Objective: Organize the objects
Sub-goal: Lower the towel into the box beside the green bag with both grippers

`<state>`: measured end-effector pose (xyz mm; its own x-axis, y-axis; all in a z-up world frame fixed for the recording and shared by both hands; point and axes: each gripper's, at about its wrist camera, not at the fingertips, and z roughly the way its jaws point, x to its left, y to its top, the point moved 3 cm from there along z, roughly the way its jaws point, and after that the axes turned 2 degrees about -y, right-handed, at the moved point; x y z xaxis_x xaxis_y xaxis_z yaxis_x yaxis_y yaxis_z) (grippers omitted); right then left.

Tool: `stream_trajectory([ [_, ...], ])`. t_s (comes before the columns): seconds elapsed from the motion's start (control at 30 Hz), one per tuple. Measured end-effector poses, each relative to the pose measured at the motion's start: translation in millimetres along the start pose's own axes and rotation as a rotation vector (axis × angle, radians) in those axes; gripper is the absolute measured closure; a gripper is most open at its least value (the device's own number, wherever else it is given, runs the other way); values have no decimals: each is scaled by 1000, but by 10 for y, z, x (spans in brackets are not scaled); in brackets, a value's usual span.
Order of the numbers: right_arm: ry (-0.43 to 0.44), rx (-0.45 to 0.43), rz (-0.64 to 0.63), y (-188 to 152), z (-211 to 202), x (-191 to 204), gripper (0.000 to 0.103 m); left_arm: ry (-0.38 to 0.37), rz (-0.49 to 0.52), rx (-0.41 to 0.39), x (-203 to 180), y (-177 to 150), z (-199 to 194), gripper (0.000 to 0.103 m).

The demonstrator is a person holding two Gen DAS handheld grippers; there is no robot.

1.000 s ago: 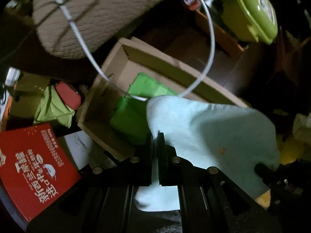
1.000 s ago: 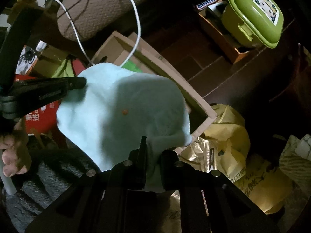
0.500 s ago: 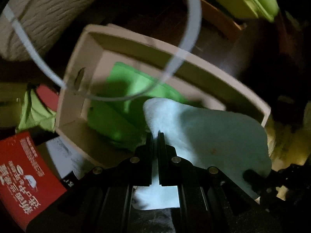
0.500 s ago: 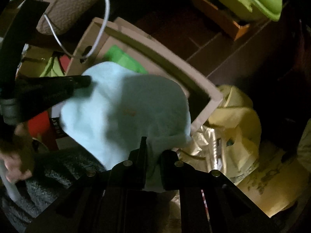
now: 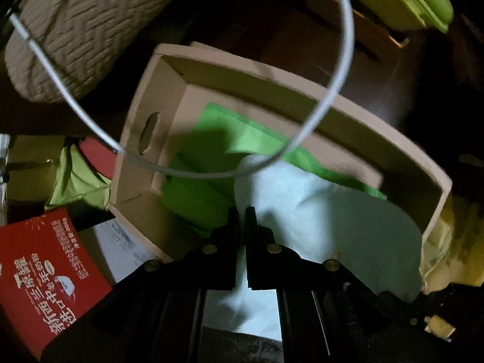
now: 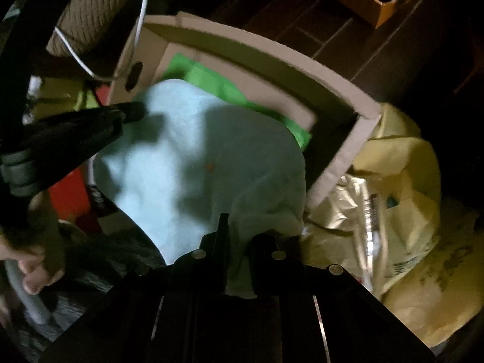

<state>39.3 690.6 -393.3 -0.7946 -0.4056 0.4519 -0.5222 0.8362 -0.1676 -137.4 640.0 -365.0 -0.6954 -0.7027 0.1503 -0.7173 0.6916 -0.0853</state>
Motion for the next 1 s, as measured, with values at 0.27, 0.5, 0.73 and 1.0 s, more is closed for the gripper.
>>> stream_trajectory([
  [0.27, -5, 1, 11, -8, 11, 21, 93, -11, 11, -4, -29, -2, -10, 99],
  [0.5, -28, 17, 20, 0, 85, 72, 81, 20, 13, -19, -41, 29, -22, 65],
  [0.73, -54, 16, 28, 8, 75, 52, 63, 62, 6, -56, -2, 75, -126, 27],
  [1.0, -63, -19, 30, 46, -69, 11, 59, -16, -52, -78, 92, 88, -282, 26],
])
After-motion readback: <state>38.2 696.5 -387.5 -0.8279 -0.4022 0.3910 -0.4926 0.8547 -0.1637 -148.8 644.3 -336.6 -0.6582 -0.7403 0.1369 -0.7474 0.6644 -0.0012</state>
